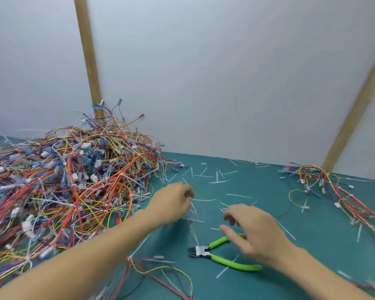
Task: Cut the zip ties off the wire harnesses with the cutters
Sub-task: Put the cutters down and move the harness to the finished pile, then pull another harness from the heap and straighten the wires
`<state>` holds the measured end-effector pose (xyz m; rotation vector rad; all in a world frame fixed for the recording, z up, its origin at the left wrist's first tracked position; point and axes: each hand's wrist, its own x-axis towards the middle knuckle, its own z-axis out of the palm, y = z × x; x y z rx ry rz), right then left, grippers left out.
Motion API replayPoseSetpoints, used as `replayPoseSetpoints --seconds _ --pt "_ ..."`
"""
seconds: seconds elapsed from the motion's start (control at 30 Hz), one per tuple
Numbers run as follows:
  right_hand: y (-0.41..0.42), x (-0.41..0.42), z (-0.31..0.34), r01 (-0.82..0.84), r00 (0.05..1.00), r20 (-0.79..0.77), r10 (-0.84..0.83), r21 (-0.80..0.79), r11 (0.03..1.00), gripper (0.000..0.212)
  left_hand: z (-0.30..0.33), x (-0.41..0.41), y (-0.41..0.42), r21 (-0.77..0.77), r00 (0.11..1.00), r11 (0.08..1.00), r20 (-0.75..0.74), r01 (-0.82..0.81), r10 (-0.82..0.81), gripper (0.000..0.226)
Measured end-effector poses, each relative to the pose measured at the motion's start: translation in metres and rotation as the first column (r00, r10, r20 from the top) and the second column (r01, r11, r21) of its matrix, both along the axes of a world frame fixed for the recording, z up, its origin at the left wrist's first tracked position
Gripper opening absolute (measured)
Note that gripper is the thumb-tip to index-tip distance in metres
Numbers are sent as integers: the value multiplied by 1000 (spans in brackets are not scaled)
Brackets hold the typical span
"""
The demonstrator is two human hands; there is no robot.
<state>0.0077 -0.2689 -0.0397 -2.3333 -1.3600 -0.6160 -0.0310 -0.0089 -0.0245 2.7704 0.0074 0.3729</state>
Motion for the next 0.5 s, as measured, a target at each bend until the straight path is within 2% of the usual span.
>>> replayPoseSetpoints --seconds 0.13,0.2,0.27,0.37,0.5 --pt "64 -4 -13 196 938 -307 -160 91 976 37 20 -3 33 265 989 956 101 -128 105 26" --pt "75 3 -20 323 870 -437 -229 154 934 44 34 -3 51 431 967 869 172 -243 185 26" --pt "78 10 -28 421 795 -533 -290 139 896 51 50 -3 72 520 928 769 215 -373 305 34" --pt "81 12 -35 451 781 -521 -345 89 888 53 64 -2 103 520 855 695 156 -496 494 46" --pt "81 13 -37 462 787 -517 -336 134 876 54 60 6 117 550 840 673 106 -495 532 53"
